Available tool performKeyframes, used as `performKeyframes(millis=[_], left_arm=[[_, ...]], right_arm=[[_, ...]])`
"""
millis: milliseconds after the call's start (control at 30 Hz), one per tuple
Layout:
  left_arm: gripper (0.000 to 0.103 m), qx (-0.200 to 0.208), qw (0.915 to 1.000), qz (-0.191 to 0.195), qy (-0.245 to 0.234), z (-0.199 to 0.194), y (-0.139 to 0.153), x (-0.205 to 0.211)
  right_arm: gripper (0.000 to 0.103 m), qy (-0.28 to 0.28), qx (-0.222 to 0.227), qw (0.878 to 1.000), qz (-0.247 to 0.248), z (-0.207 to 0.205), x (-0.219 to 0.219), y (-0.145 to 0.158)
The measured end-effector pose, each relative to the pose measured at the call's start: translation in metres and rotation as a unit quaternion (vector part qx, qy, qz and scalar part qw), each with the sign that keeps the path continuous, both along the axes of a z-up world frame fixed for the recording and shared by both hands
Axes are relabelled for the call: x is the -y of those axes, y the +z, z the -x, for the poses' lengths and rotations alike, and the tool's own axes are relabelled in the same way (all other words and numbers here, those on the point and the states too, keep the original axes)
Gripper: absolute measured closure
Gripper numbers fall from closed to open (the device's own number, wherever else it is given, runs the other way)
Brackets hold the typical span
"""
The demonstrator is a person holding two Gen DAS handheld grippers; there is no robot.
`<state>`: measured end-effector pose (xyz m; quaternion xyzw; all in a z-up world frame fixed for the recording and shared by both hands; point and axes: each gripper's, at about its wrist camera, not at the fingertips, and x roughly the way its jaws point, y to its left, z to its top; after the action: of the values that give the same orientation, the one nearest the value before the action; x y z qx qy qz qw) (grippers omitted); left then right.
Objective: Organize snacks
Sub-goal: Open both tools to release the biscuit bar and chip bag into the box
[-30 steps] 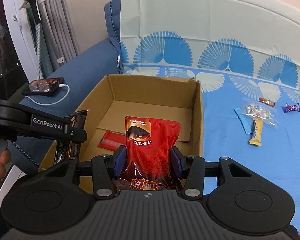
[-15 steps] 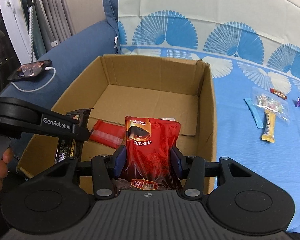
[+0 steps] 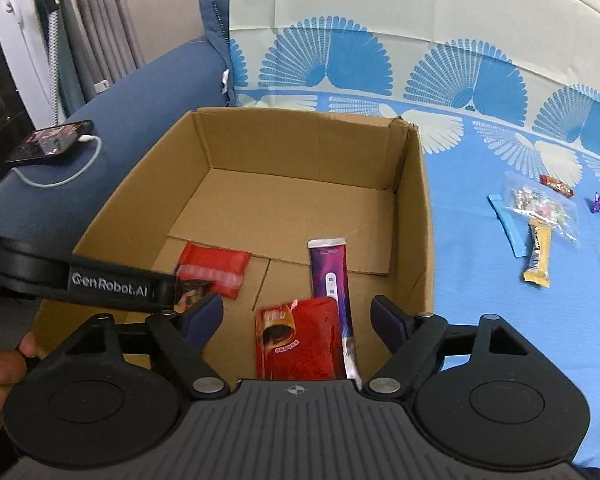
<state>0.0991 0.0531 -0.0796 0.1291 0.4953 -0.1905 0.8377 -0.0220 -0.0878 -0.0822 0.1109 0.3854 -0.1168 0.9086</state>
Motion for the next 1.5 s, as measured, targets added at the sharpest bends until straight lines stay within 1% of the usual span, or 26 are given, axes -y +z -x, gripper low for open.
performKeyframes(millis=[133, 233, 333, 400, 567, 867, 1167, 1500], left_arm=[[0.000, 0.023, 0.9997, -0.002, -0.003, 0.023, 0.016, -0.010], [0.000, 0.039, 0.9992, 0.004, -0.001, 0.042, 0.031, -0.020], [0.000, 0.050, 0.9987, 0.012, 0.003, 0.063, 0.046, -0.031], [0.000, 0.056, 0.9983, 0.014, 0.007, 0.077, 0.053, -0.037], [0.000, 0.076, 0.9968, 0.023, 0.010, 0.109, 0.068, -0.054], [0.000, 0.111, 0.9934, 0.028, 0.004, 0.156, 0.083, -0.065], [0.000, 0.136, 0.9899, 0.039, 0.000, 0.187, 0.099, -0.072], [0.000, 0.150, 0.9878, 0.043, 0.002, 0.201, 0.106, -0.079]], right_arm=[[0.015, -0.009, 0.002, 1.000, -0.008, 0.023, -0.008, 0.013], [0.013, -0.019, 0.012, 1.000, -0.009, 0.045, -0.018, 0.024], [0.011, -0.009, 0.023, 1.000, 0.000, 0.067, -0.031, 0.036], [0.009, 0.003, 0.032, 0.999, 0.014, 0.080, -0.042, 0.043], [0.007, 0.008, 0.059, 0.997, 0.047, 0.112, -0.057, 0.058], [0.003, -0.006, 0.094, 0.994, 0.050, 0.156, -0.065, 0.072], [0.002, -0.006, 0.120, 0.991, 0.064, 0.185, -0.074, 0.080], [0.001, -0.005, 0.139, 0.988, 0.072, 0.199, -0.080, 0.086]])
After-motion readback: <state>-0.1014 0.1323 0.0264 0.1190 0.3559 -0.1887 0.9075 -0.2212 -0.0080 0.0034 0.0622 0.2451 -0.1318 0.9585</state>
